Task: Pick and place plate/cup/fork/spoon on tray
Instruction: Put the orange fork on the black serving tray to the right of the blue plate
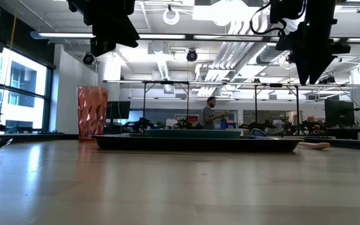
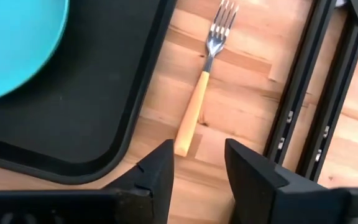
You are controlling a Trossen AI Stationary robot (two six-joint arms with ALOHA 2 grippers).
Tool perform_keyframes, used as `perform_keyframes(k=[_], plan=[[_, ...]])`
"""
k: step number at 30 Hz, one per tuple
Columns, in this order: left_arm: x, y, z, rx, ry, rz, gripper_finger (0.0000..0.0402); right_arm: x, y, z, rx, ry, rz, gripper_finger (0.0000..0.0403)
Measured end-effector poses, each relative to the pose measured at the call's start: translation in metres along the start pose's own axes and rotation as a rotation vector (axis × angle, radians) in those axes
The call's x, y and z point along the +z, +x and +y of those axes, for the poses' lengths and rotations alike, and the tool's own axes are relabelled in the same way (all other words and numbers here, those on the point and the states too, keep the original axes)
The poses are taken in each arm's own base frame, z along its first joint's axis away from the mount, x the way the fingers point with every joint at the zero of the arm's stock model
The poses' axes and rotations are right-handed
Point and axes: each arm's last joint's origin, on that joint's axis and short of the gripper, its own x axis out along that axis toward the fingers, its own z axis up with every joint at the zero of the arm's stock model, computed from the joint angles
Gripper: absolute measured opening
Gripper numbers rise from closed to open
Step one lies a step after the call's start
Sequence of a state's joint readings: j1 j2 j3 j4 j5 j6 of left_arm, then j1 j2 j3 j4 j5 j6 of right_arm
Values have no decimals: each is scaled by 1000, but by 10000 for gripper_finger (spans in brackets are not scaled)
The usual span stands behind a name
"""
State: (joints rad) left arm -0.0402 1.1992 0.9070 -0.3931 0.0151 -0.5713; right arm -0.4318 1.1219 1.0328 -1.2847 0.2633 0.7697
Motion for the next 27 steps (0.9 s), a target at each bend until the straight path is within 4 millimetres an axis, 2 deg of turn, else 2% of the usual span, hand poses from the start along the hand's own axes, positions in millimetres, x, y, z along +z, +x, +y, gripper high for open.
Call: perform_keyframes(k=[14, 22, 27], plan=[[0, 0, 0, 0, 0, 0, 60, 34, 21, -18, 61, 65, 56, 134], [0, 0, 0, 1, 0, 0, 60, 60, 53, -18, 99, 75, 114, 134], [0, 0, 0, 1, 0, 0, 60, 68, 75, -20, 56, 66, 198, 134]])
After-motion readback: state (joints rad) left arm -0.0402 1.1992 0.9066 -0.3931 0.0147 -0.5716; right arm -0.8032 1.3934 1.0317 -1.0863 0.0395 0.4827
